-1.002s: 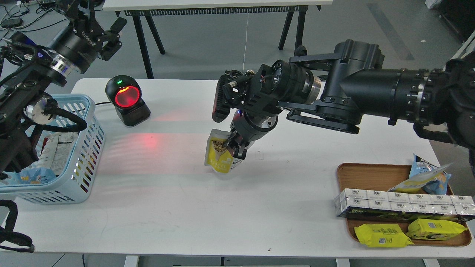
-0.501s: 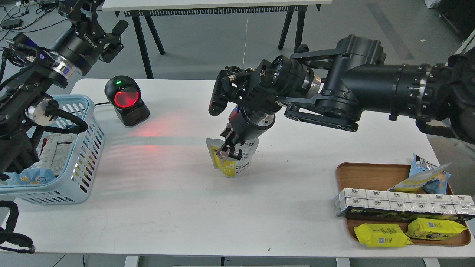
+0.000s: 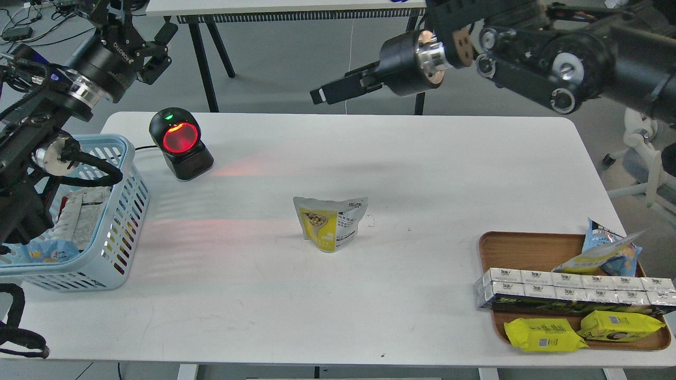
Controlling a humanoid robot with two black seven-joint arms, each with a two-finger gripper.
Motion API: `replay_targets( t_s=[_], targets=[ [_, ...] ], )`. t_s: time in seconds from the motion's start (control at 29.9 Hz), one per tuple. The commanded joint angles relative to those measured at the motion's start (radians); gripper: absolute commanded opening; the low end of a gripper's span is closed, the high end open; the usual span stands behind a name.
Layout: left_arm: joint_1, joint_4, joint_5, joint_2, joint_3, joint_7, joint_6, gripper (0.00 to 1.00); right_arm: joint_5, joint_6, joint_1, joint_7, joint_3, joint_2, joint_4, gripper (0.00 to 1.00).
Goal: Scan snack and place in basket
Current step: 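Raise the right arm away and reposition the left arm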
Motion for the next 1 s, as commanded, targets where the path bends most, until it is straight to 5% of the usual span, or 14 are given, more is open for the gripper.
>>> replay_targets(
  t_s=[0.0,0.57,0.97],
  targets=[
    [-0.015,0.001,-0.003,0.002,0.002,0.0,0.0,1.0,0.205,0.0,-0.057,0.0,0.055,-0.13,0.009,0.99],
    [-0.114,0.001,0.017,-0.007,0.001,0.0,0.0,1.0,0.542,0.0,-0.295,0.0,0.329,-0.312,0.052,0.99],
    [-0.373,-0.131,0.25,0.146,0.195,0.0,0.0,1.0,0.683,0.0,-0.331,0.0,0.345,-0.365,0.044,0.99]
  ],
)
